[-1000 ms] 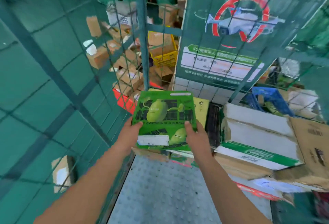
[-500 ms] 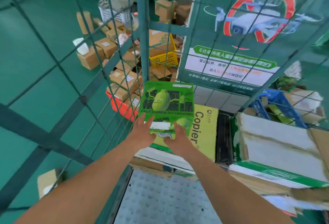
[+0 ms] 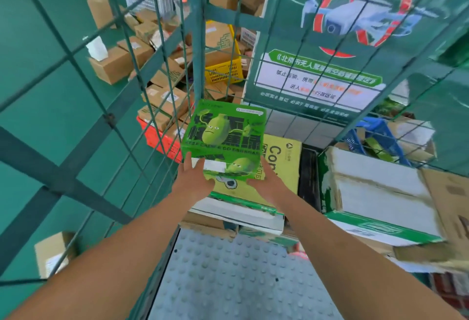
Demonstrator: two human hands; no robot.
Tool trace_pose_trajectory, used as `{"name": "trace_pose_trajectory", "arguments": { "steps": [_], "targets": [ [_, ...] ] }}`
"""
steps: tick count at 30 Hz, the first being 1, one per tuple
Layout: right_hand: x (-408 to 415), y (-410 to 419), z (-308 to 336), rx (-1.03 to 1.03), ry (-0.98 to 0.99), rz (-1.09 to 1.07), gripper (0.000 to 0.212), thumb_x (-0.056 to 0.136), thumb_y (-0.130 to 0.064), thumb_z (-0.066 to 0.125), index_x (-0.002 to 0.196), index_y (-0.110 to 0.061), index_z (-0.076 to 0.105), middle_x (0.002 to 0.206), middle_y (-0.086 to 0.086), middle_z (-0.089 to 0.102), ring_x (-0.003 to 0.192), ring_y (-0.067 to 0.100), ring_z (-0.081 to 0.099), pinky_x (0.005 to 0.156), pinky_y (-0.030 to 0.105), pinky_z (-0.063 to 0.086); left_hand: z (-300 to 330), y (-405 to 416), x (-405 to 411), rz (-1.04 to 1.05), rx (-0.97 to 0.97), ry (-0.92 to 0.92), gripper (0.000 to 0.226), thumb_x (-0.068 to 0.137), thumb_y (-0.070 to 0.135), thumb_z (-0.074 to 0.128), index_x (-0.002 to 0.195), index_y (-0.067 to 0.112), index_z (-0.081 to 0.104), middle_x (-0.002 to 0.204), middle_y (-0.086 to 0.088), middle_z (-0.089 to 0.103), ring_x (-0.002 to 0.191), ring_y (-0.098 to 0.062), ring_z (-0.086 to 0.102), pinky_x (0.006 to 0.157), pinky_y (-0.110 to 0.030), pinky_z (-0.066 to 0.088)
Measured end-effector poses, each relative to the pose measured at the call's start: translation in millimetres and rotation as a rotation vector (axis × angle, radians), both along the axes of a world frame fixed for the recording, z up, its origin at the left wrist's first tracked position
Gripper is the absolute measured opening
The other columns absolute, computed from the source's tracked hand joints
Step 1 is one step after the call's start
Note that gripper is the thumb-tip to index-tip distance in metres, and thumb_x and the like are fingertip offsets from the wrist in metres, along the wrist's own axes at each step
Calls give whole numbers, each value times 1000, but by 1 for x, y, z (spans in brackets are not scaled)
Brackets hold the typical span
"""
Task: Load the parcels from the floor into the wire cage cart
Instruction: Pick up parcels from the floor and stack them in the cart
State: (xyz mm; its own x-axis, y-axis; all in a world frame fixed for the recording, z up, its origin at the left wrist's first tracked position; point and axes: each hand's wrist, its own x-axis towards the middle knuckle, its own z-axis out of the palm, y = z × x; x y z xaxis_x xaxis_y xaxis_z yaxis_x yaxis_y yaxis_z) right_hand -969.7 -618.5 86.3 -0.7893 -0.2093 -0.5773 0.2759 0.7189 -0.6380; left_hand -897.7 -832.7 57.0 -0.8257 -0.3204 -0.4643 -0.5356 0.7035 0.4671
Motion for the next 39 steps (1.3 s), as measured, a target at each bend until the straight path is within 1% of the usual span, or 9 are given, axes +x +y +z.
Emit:
{"name": "trace_pose_trajectory", "arguments": {
  "steps": [5,8,13,16,19,23,29,35,39],
  "targets": [
    [62,15,13,-231,-134,-233,85,94,-33,71,160,-43,17,160,4,34,130,29,50,97,41,49,17,56,56,246,427,95,73,99,40,62,162,26,26,172,-2,0,154,-27,25,116,-38,31],
    [127,29,37,-319,-278,-328,74,100,-31,65,160,-37,21,154,9,46,131,34,54,102,43,50,30,90,108,376,691,99,64,100,45,62,157,30,36,169,1,21,151,-23,29,120,-44,33],
    [224,93,55,-422,-385,-456,39,101,-47,59,137,-34,52,128,-3,60,120,29,63,106,41,52,56,149,187,543,1095,64,48,104,35,58,150,31,44,147,4,49,142,-22,44,105,-40,46],
    [281,153,72,-468,-354,-567,20,102,-45,58,117,-33,57,130,2,60,121,28,63,107,41,51,71,202,233,476,1139,27,41,105,30,57,146,29,50,147,1,50,145,-24,42,107,-40,42],
    [332,206,82,-527,-300,-666,27,101,-43,59,123,-28,58,128,4,65,112,25,66,105,40,51,81,250,267,406,1138,-25,23,106,27,55,128,31,57,140,1,54,142,-25,44,114,-42,38],
    [425,293,91,-597,-229,-836,34,102,-42,59,129,-22,60,121,2,69,112,23,68,98,37,54,96,330,336,242,1136,-89,29,105,29,56,134,29,54,142,5,53,146,-25,41,114,-40,37],
    [577,395,94,-626,-159,-1148,29,101,-40,59,122,-22,67,120,2,73,106,20,70,83,31,55,109,434,447,28,1064,-228,12,105,27,56,117,30,60,131,5,55,142,-26,44,119,-43,36],
    [727,477,97,-630,-42,-1430,24,101,-39,59,116,-22,66,114,0,72,105,19,70,95,35,55,111,539,544,-208,1018,-340,19,106,26,55,125,26,58,137,4,53,138,-27,47,114,-43,40],
    [805,518,97,-613,49,-1626,29,100,-45,61,116,-21,65,112,1,73,103,18,71,92,33,57,117,599,590,-453,954,-398,11,105,29,57,115,31,61,135,5,56,136,-25,49,113,-42,42]
  ]
}}
